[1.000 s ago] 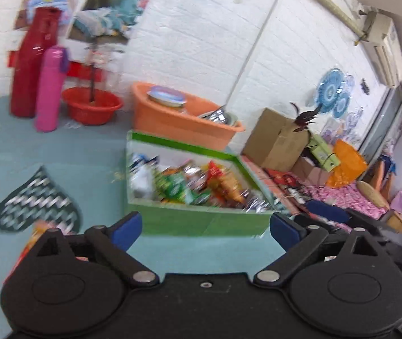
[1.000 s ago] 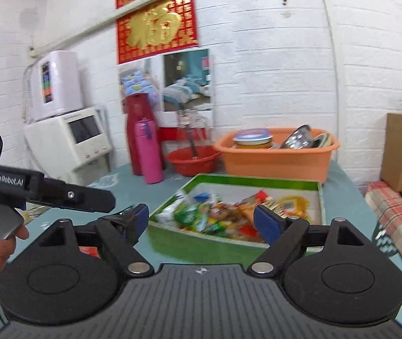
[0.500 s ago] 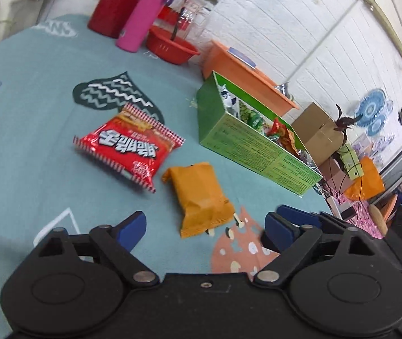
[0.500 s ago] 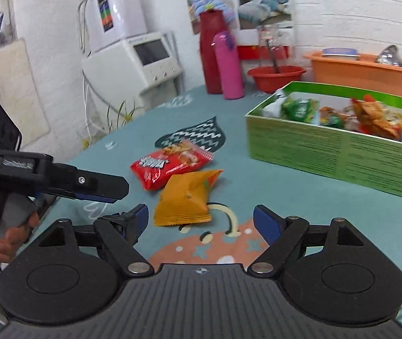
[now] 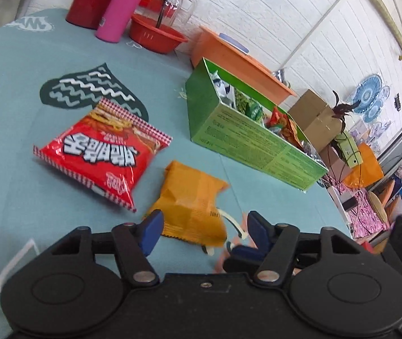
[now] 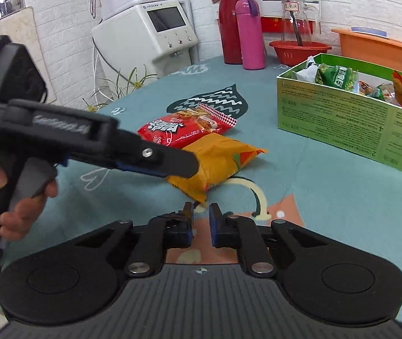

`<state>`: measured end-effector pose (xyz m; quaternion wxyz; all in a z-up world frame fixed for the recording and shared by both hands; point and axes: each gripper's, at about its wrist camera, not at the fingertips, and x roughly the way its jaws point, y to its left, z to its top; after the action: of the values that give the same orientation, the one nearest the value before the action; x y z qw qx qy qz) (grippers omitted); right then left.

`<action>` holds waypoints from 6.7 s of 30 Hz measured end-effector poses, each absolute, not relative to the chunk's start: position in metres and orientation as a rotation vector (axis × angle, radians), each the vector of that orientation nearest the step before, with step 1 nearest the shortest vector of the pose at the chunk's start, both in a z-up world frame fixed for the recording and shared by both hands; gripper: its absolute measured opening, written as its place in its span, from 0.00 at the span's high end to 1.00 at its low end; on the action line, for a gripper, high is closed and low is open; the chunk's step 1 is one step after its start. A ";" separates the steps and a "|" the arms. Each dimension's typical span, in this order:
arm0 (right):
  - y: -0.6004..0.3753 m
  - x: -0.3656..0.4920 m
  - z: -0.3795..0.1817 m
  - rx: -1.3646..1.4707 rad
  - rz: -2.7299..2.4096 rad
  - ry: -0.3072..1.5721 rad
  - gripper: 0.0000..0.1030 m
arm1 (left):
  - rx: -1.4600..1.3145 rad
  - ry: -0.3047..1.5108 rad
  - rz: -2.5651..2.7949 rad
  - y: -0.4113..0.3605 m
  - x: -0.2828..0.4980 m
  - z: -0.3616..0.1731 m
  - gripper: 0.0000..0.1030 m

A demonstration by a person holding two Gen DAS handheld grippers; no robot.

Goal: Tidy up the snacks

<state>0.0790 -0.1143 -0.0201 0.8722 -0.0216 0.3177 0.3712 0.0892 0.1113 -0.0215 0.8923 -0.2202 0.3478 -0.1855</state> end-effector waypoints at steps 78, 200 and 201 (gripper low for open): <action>-0.190 0.118 0.066 0.012 0.492 0.345 0.00 | -0.270 0.600 -0.276 0.111 0.165 0.048 0.00; -0.279 0.051 0.024 0.060 0.139 0.465 0.00 | -0.032 0.558 -0.149 -0.042 0.060 0.019 0.00; -0.278 0.050 0.021 0.062 0.138 0.472 0.00 | -0.029 0.563 -0.145 -0.043 0.060 0.018 0.00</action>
<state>0.0501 -0.2784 0.0210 0.9694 0.0309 0.2337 0.0684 0.0598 -0.0427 0.0180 0.9580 -0.0143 0.2775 -0.0715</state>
